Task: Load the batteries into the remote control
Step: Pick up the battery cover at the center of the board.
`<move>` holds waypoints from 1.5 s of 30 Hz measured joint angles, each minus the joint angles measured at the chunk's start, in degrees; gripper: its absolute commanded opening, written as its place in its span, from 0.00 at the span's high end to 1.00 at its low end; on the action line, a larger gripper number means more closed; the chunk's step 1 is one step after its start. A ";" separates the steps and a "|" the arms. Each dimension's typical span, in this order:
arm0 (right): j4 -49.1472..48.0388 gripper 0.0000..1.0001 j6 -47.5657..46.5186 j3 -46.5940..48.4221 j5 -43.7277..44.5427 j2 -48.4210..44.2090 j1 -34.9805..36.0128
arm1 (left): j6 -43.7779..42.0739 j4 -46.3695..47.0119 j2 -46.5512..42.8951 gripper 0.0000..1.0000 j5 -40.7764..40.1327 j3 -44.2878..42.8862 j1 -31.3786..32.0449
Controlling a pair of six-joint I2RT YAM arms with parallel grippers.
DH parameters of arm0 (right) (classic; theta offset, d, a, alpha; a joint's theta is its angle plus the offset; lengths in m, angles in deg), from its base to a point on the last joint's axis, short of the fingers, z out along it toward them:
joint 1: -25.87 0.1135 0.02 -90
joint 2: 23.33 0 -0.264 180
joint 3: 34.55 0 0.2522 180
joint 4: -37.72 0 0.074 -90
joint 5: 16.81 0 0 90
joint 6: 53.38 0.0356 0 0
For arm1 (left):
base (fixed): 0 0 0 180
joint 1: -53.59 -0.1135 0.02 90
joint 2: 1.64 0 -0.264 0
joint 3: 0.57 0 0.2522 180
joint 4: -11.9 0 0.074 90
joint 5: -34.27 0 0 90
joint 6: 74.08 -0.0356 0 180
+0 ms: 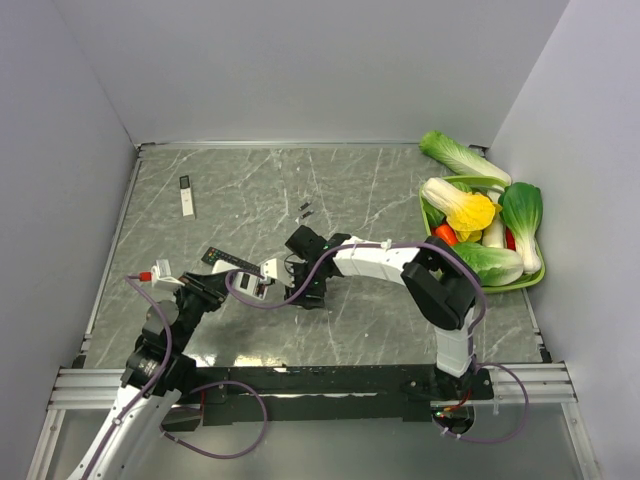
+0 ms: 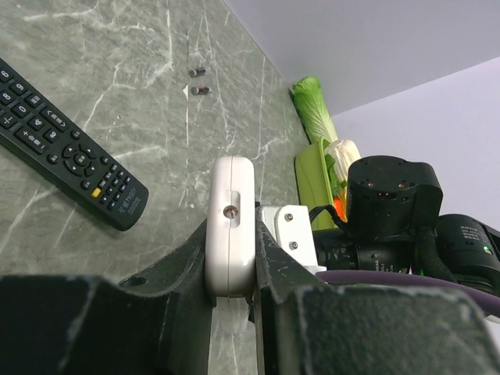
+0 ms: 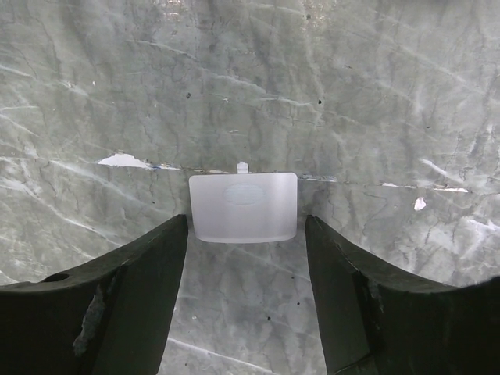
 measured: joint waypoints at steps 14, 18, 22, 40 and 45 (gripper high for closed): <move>1.07 0.56 0.22 1.46 0.02 1.01 -0.37 | 1.40 3.63 1.64 0.99 1.64 2.16 0.00; 0.15 0.60 0.92 0.76 0.02 0.59 -0.46 | 2.36 5.75 3.10 0.99 2.49 3.45 0.00; -1.77 0.62 2.38 -1.14 -0.09 -0.59 -0.70 | 2.89 8.24 5.62 0.99 3.13 4.44 0.00; -5.38 0.79 13.27 -14.05 2.27 -15.13 -1.97 | 5.35 26.64 16.37 0.99 6.88 5.57 0.00; -8.35 0.79 17.03 -15.96 2.54 -22.62 -1.99 | 5.81 34.01 21.73 0.99 8.11 5.57 0.00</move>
